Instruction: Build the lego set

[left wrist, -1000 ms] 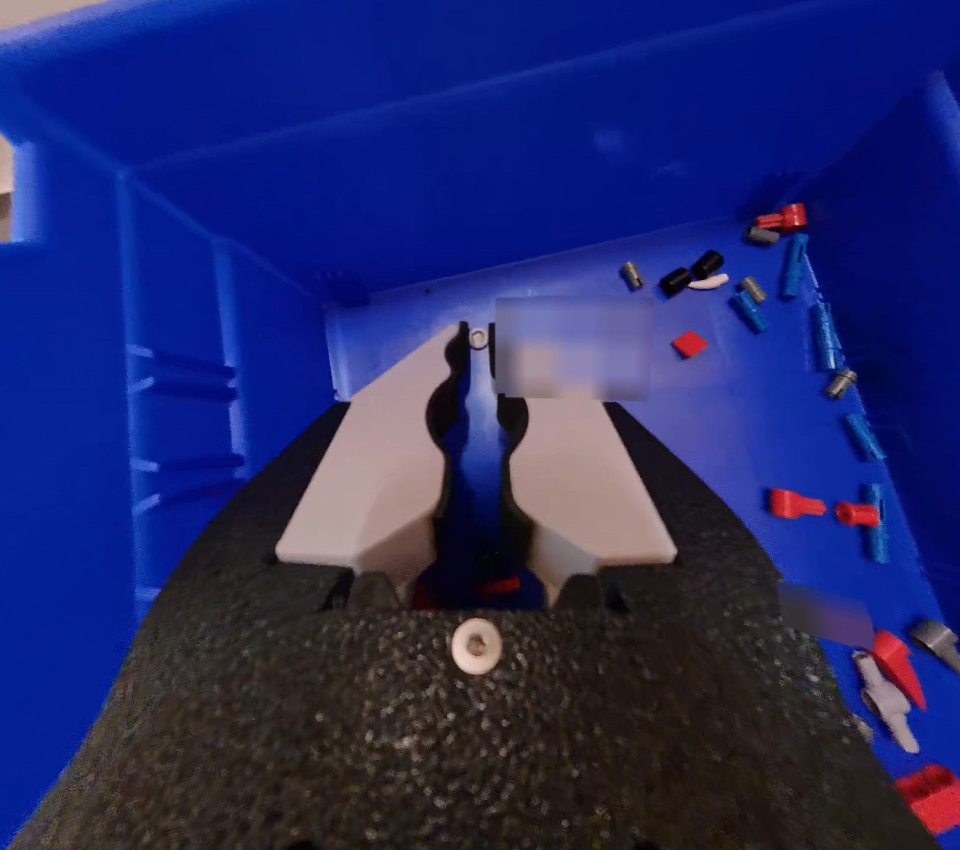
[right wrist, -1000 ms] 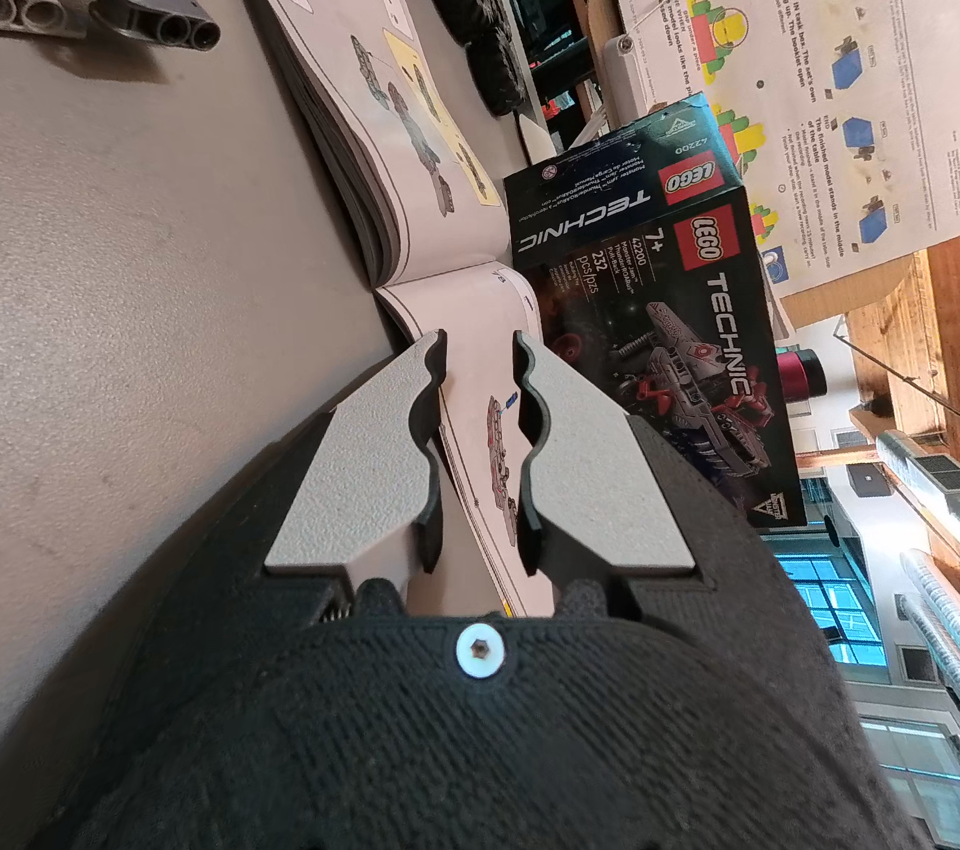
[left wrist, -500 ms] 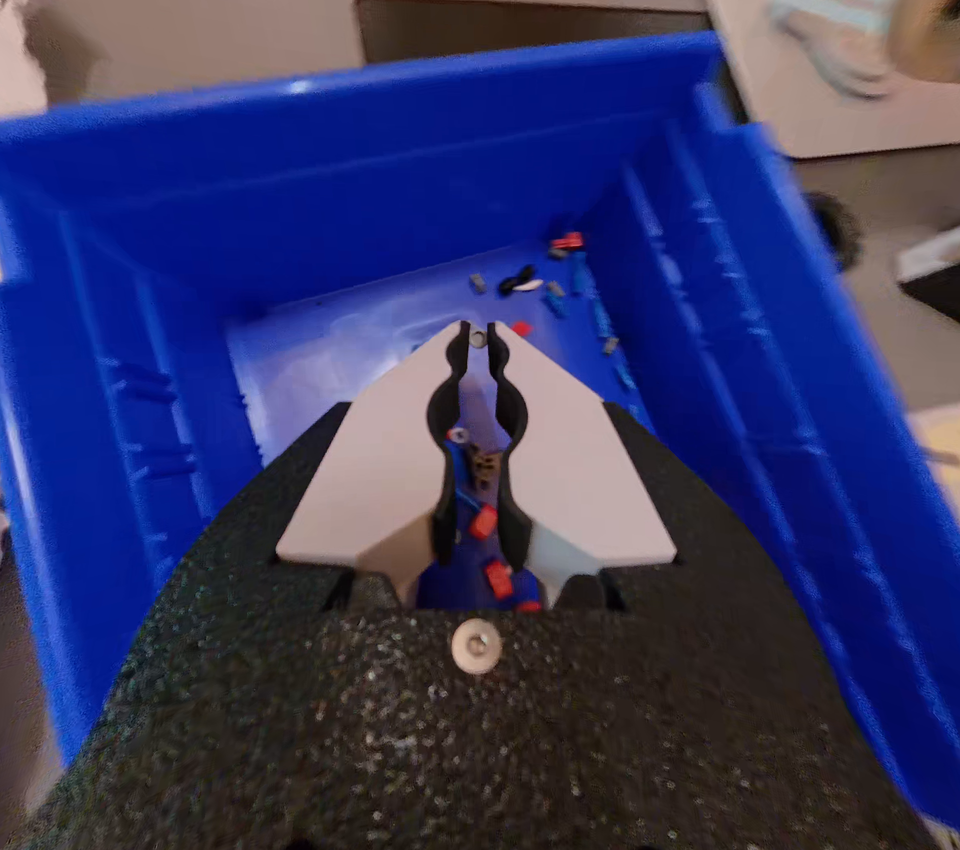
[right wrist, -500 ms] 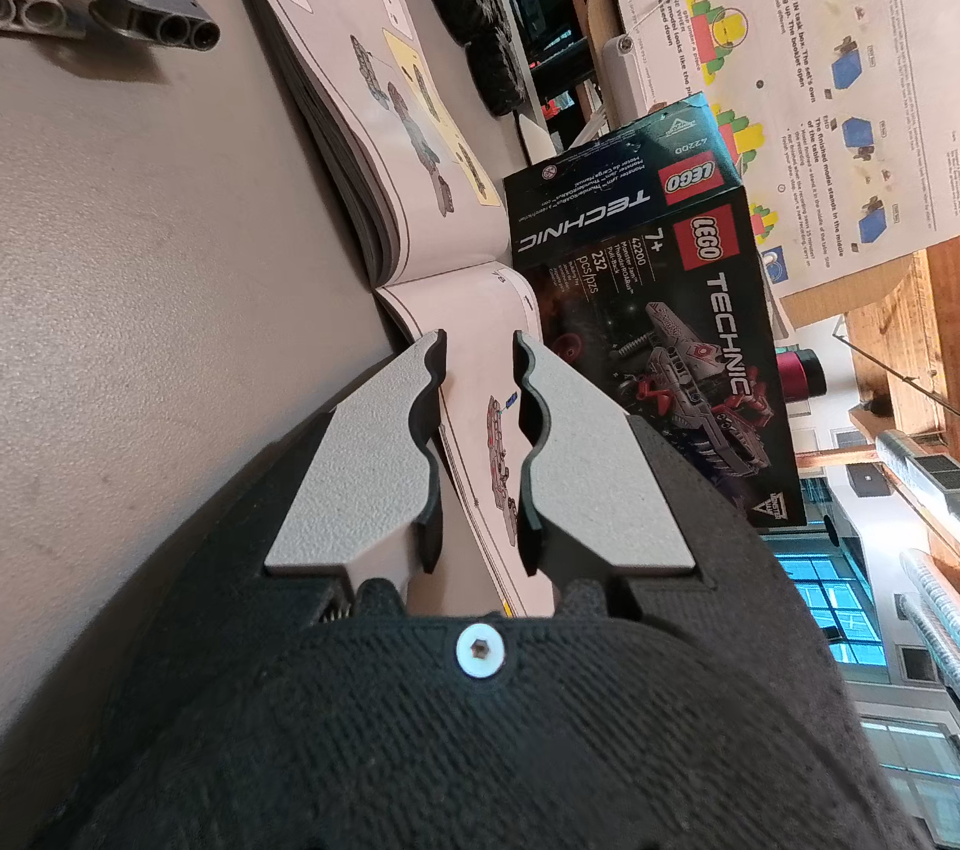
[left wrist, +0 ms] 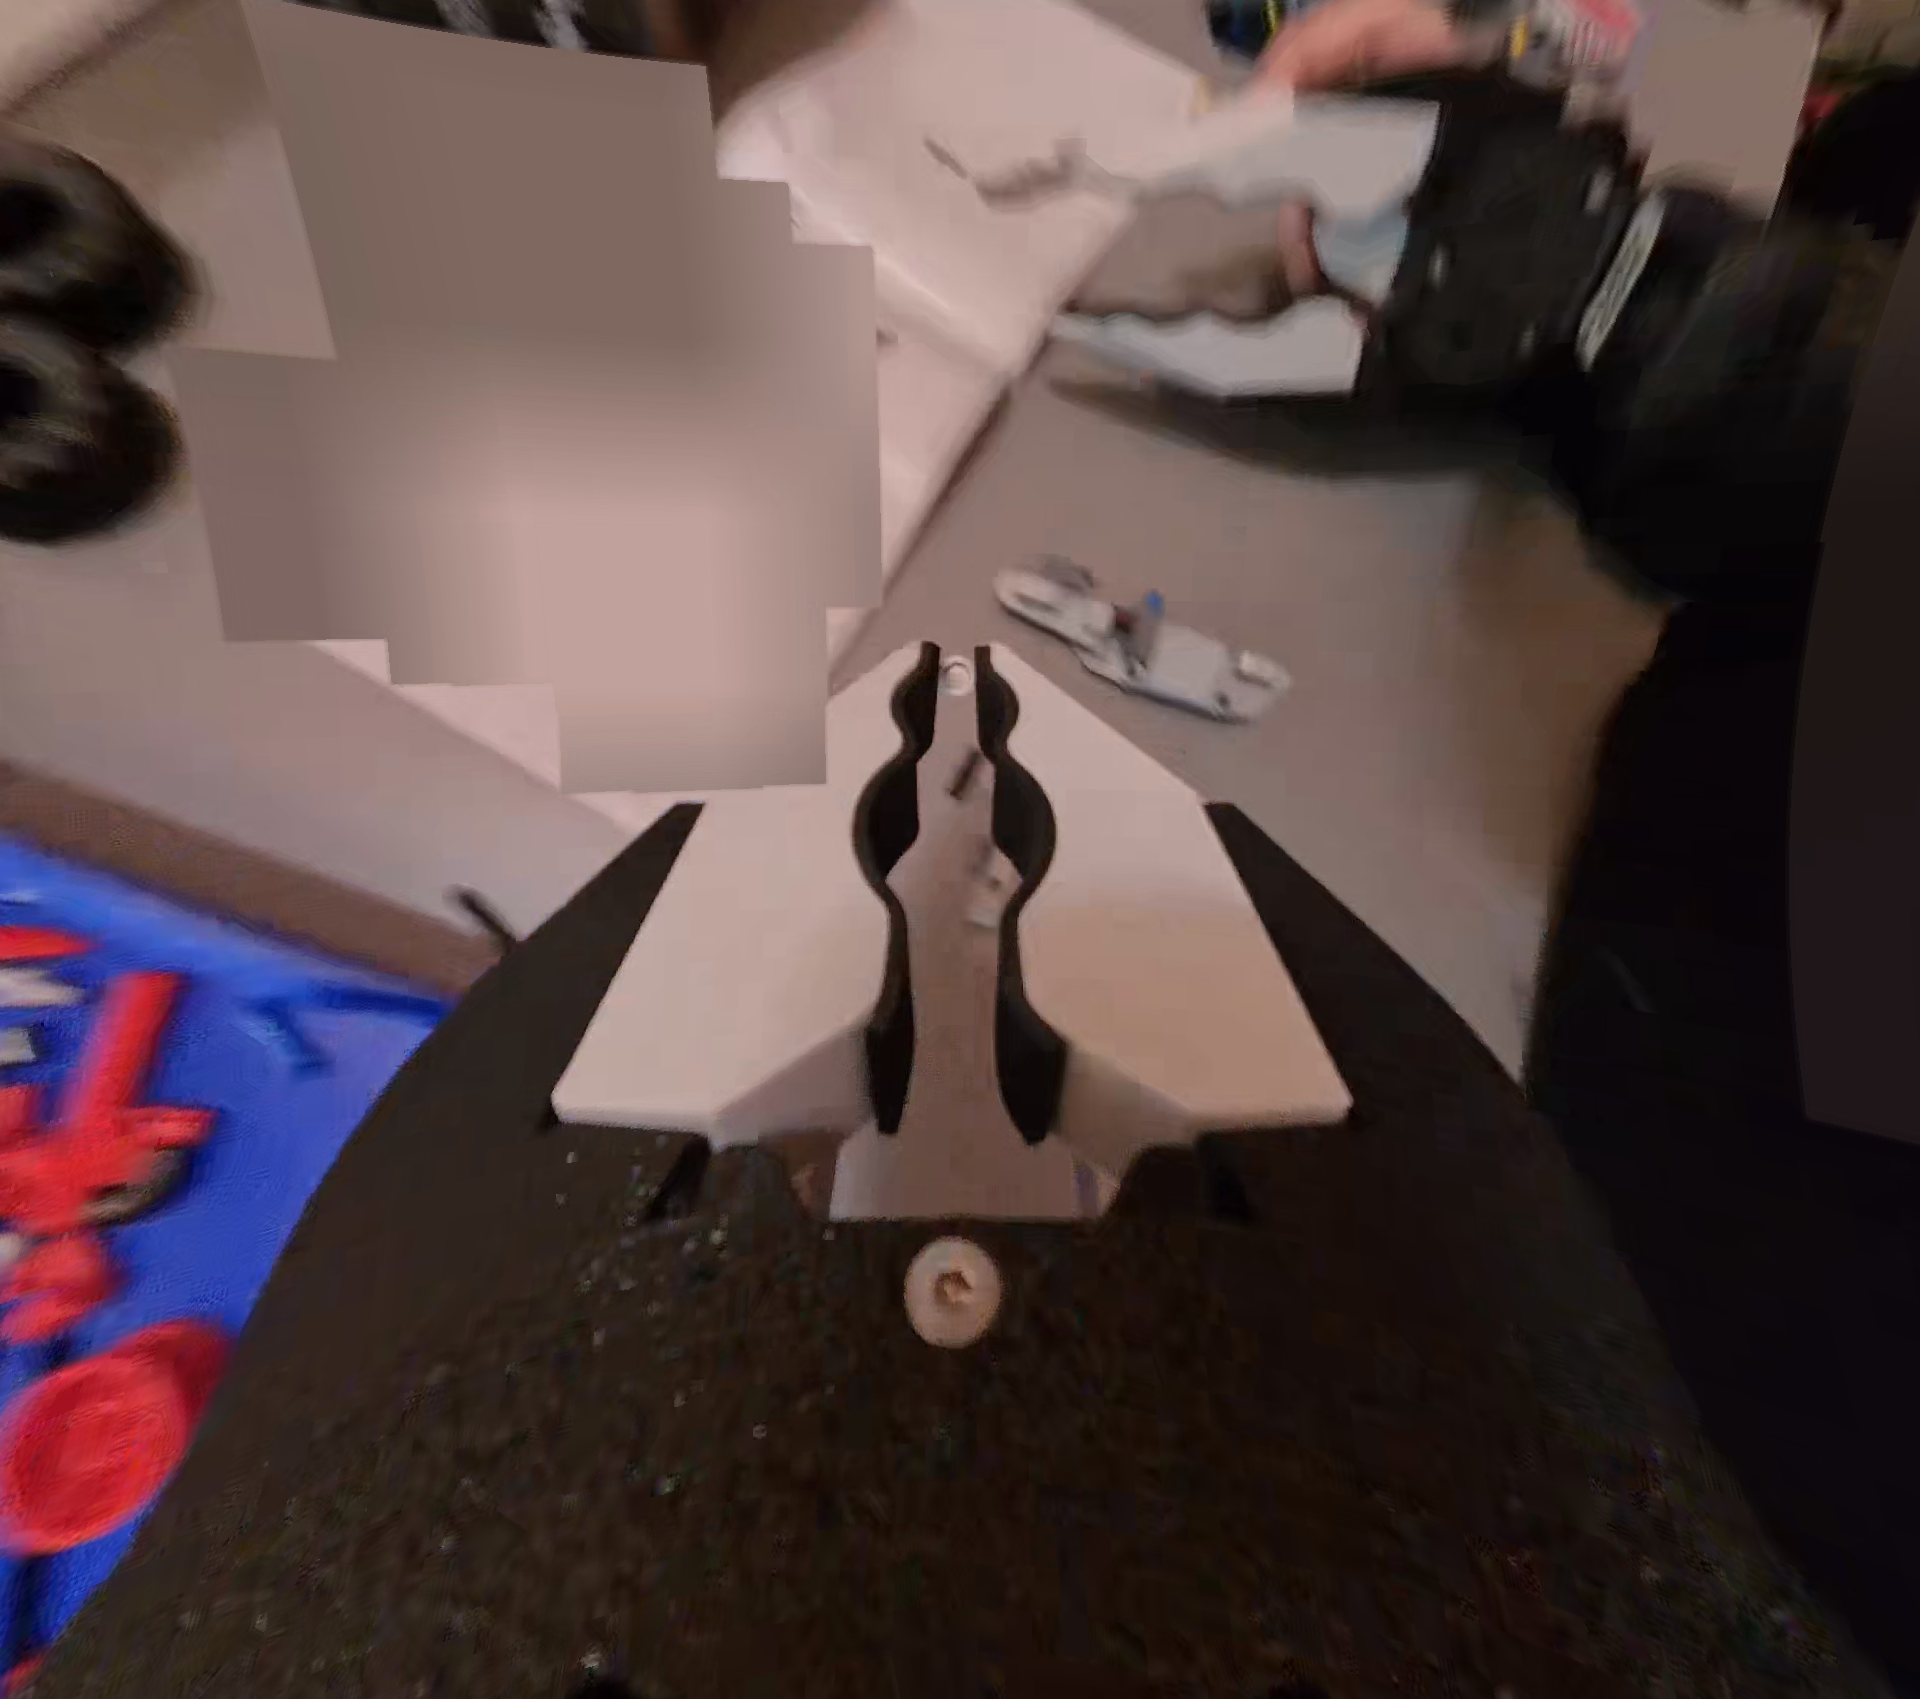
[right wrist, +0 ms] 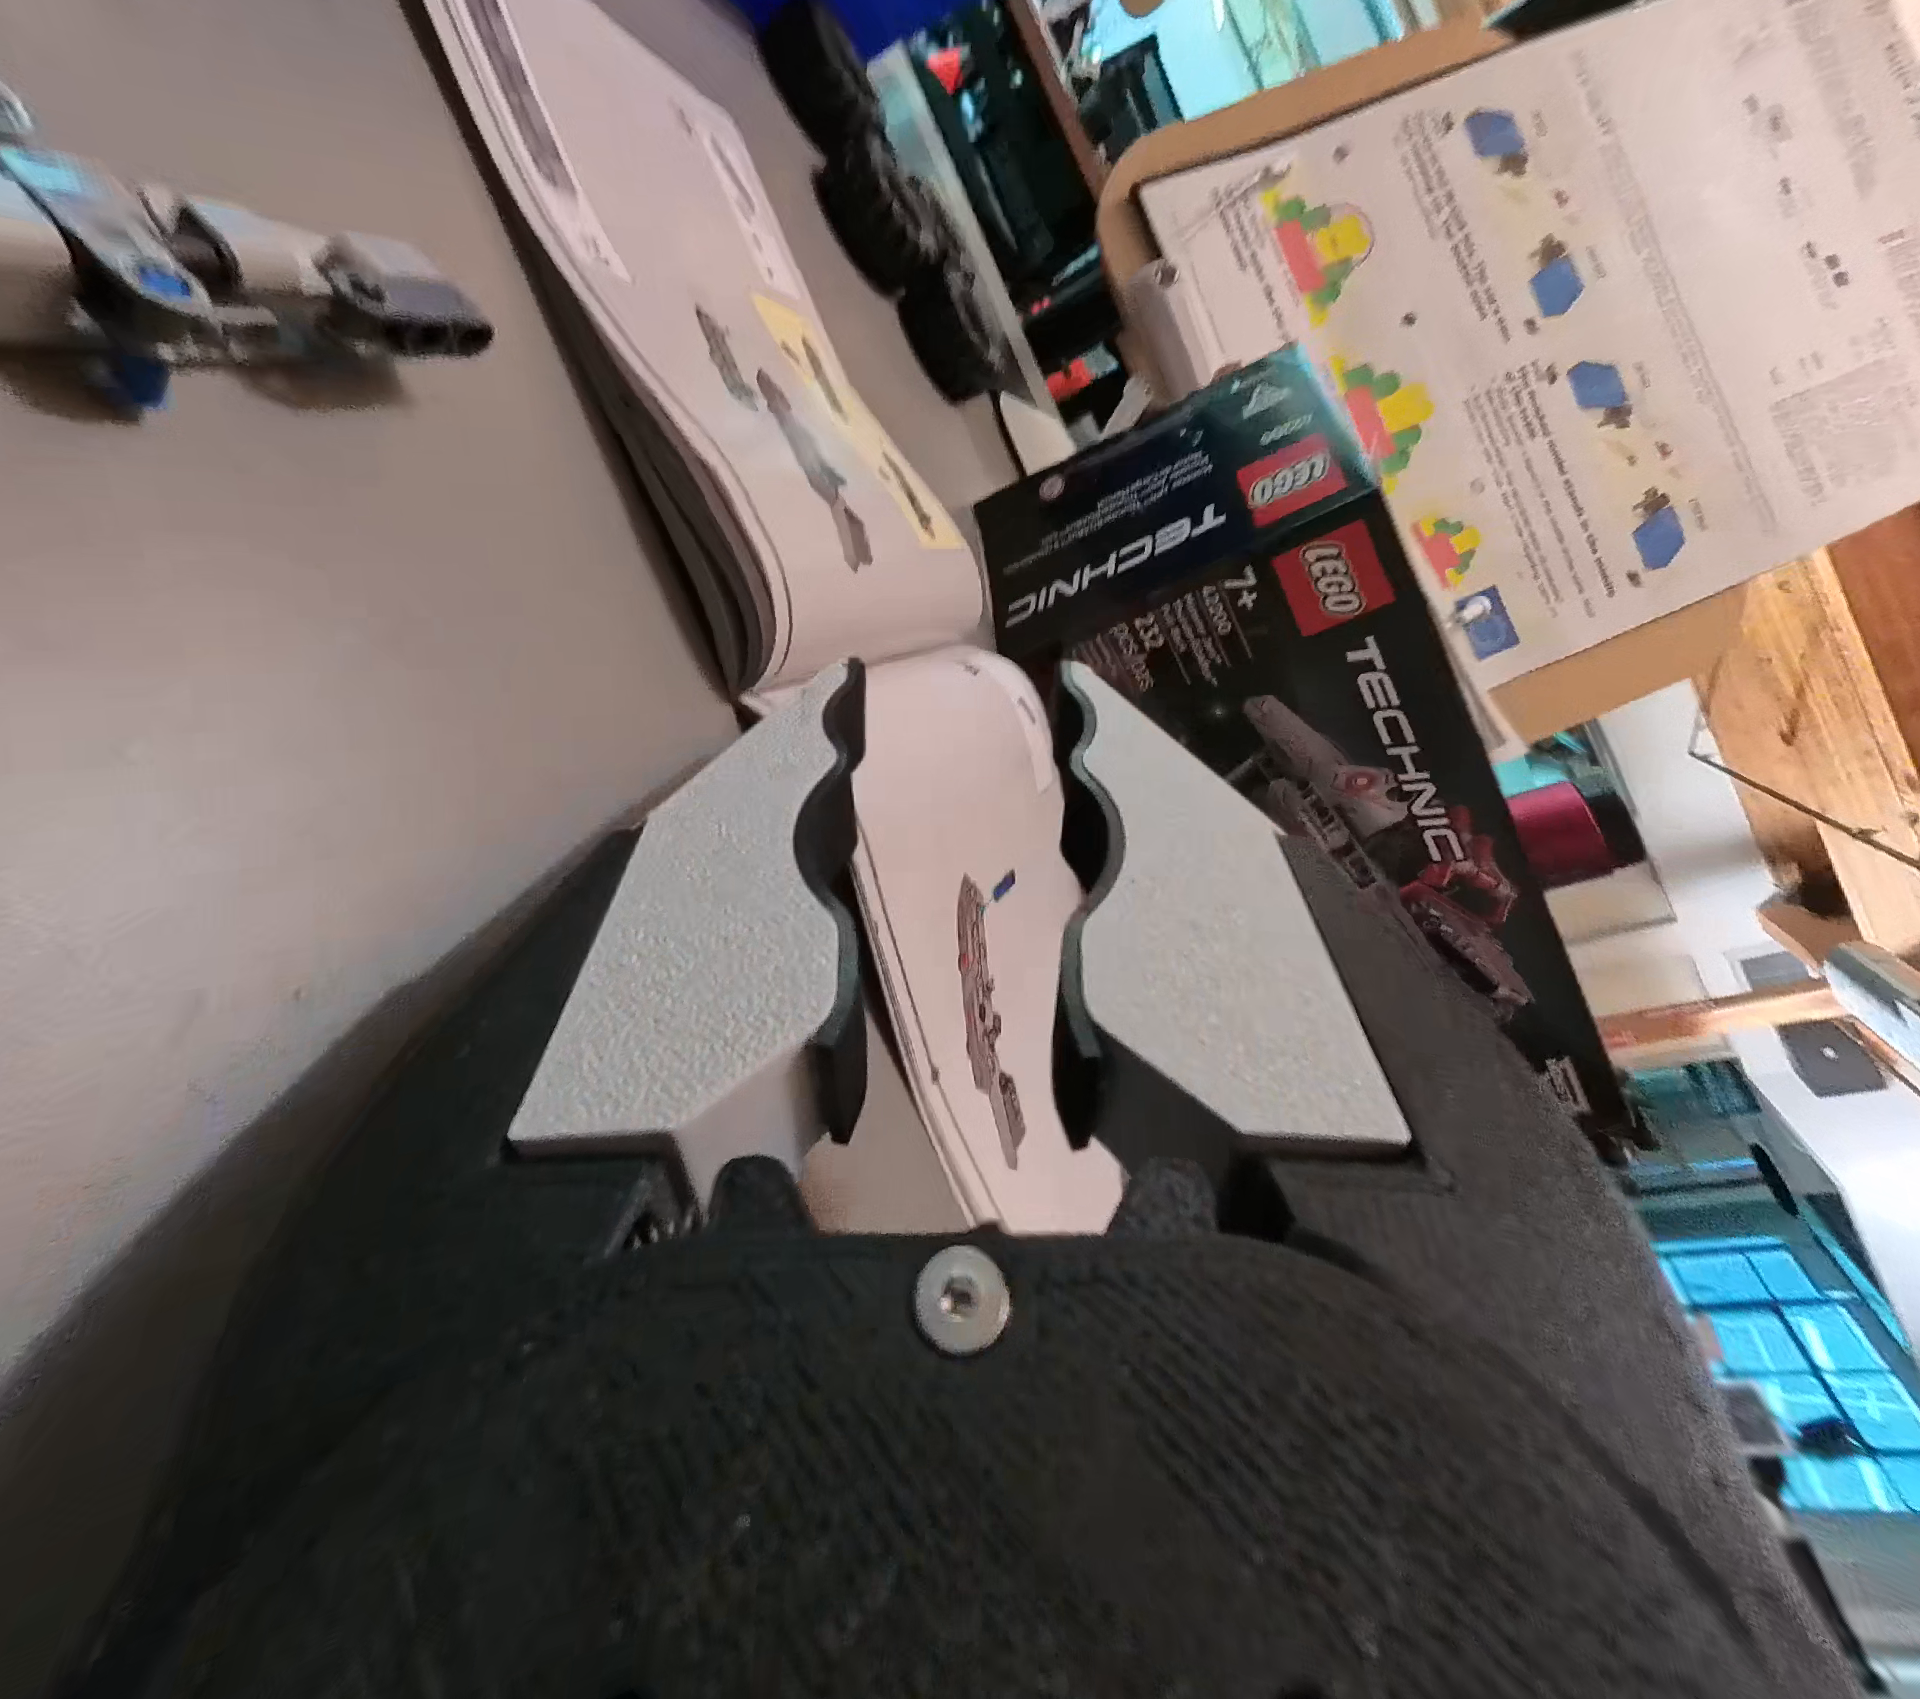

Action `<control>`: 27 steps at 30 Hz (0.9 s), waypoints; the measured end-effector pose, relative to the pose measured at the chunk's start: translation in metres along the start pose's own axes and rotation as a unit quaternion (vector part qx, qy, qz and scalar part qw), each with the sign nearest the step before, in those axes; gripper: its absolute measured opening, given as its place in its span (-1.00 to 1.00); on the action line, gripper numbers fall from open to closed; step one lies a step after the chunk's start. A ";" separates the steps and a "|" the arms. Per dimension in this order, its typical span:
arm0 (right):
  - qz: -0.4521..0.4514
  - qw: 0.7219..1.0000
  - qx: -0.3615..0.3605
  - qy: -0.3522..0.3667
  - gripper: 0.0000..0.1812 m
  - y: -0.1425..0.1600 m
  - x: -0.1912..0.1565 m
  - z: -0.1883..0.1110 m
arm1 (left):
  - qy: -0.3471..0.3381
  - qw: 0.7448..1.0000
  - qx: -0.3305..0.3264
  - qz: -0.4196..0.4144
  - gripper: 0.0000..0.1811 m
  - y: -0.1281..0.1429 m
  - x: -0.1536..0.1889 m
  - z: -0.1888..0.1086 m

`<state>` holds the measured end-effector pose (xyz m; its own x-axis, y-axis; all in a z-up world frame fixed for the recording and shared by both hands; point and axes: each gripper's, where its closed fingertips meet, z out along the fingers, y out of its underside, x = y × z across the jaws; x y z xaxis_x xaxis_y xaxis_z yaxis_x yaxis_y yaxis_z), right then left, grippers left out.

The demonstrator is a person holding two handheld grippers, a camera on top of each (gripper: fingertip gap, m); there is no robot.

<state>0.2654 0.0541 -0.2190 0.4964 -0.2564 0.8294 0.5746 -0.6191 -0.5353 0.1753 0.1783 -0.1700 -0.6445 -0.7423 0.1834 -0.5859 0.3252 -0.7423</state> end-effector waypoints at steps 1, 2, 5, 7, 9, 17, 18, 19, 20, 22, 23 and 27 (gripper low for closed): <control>0.007 1.000 0.013 0.005 -0.61 -0.006 0.004 -0.002 | -0.001 1.000 -0.020 0.002 -0.96 0.018 0.015 0.014; 0.011 1.000 0.025 0.011 -0.62 -0.012 0.007 -0.005 | -0.002 0.999 -0.042 0.001 -0.96 0.037 0.028 0.027; 0.019 0.998 0.051 0.016 -0.62 -0.025 0.011 -0.009 | 0.006 0.997 -0.070 0.015 -0.96 0.076 0.064 0.058; 0.019 0.998 0.063 0.023 -0.63 -0.034 0.013 -0.013 | -0.014 0.996 -0.076 0.033 -0.96 0.088 0.074 0.070; 0.022 0.997 0.062 0.032 -0.65 -0.039 0.015 -0.015 | -0.026 0.997 -0.059 0.043 -0.96 0.087 0.080 0.076; 0.010 0.996 0.087 0.028 -0.65 -0.059 0.008 -0.029 | -0.046 0.997 -0.039 0.056 -0.94 0.084 0.082 0.080; 0.007 0.996 0.088 0.029 -0.65 -0.061 0.008 -0.031 | -0.040 0.997 -0.035 0.056 -0.90 0.085 0.083 0.080; 0.002 0.996 0.091 0.027 -0.65 -0.062 0.006 -0.033 | -0.031 0.998 -0.033 0.052 -0.86 0.085 0.085 0.079; -0.005 0.995 0.093 0.024 -0.65 -0.064 0.004 -0.034 | -0.024 0.998 -0.027 0.049 -0.85 0.083 0.086 0.077; -0.018 0.995 0.098 0.018 -0.65 -0.068 -0.001 -0.036 | -0.020 0.999 0.001 0.046 -0.83 0.073 0.085 0.070; -0.023 0.995 0.099 0.015 -0.65 -0.069 -0.004 -0.037 | -0.019 0.999 0.013 0.045 -0.82 0.068 0.083 0.066; -0.034 0.993 0.112 -0.003 -0.67 -0.077 -0.015 -0.037 | -0.042 0.997 0.042 0.048 -0.77 0.050 0.059 0.046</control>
<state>0.1898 0.0778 -0.1841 0.4553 -0.2155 0.8638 0.7367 -0.4537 -0.5015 0.1302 0.1237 -0.2263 -0.6500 -0.7579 0.0557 -0.4778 0.3505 -0.8055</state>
